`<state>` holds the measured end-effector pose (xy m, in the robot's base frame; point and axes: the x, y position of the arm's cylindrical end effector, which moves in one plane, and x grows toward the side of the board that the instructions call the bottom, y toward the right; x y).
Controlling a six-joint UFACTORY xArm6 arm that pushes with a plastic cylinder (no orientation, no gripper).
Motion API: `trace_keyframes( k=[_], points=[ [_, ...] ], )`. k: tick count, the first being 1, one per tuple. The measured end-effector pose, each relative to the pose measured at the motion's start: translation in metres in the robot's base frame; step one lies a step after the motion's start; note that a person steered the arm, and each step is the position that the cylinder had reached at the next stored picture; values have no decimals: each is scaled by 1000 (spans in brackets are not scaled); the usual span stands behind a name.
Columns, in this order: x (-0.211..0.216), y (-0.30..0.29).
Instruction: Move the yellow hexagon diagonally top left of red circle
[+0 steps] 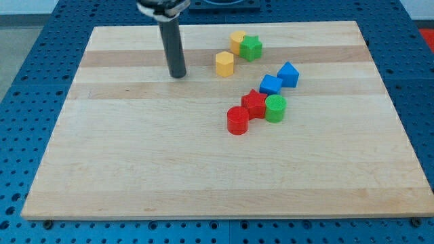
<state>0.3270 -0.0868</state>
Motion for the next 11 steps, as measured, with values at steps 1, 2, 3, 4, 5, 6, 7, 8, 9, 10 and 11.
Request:
trace_keyframes(
  k=[1, 2, 3, 4, 5, 6, 7, 8, 9, 10, 11],
  points=[
    [-38, 24],
    [-53, 63],
    [-56, 87],
    [-54, 95],
    [-40, 95],
    [-24, 95],
    [-10, 95],
    [3, 93],
    [17, 86],
    [30, 70],
    [50, 55]
  ],
)
